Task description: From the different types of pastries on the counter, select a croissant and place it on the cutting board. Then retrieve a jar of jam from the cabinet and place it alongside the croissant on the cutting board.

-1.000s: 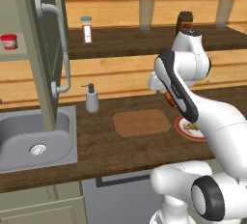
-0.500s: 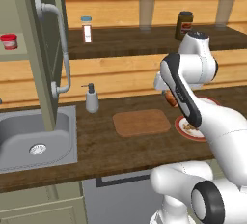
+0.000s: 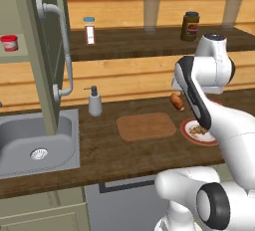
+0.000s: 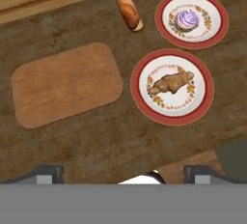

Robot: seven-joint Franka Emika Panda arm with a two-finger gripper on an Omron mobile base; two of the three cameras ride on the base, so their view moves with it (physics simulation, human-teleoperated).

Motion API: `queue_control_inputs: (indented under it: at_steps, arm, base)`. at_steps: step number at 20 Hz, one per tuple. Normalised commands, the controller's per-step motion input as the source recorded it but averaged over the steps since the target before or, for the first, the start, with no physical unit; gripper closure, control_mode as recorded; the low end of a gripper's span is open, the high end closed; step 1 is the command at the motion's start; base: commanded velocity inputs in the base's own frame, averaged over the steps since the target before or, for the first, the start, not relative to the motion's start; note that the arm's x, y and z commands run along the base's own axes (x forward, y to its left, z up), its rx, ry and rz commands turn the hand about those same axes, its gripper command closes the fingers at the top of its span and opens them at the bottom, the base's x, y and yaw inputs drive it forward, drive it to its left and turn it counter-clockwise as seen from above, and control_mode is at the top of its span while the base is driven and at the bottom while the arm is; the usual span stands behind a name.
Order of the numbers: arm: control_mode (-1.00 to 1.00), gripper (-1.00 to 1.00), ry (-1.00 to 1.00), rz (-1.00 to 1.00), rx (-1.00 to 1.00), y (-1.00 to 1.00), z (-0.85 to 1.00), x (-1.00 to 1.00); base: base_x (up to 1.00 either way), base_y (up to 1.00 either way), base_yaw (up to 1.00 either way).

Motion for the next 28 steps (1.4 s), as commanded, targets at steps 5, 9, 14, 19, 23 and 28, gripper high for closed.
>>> queue_control_inputs:
  at_steps: [5, 9, 14, 19, 23, 28]
  arm:
    - [-1.0, -1.0, 0.0, -0.26, 0.04, -0.6, -0.03, 0.0]
    - [-1.0, -1.0, -0.03, -0.3, 0.05, -0.53, -0.14, 0.0]
    - [-1.0, -1.0, -0.07, -0.31, 0.03, -0.38, -0.17, 0.09]
    - [-1.0, -1.0, -0.14, -0.26, 0.01, -0.15, -0.24, 0.25]
    - [-1.0, -1.0, -0.07, -0.23, 0.02, -0.06, -0.22, 0.45]
    - [-1.0, -1.0, 0.02, -0.17, 0.06, -0.1, -0.25, 0.3]
  base:
    - [0.0, 0.0, 0.0]
    - [0.0, 0.0, 0.0]
    - [0.0, 0.0, 0.0]
    - [0.0, 0.0, 0.0]
    - [0.0, 0.0, 0.0]
    - [0.0, 0.0, 0.0]
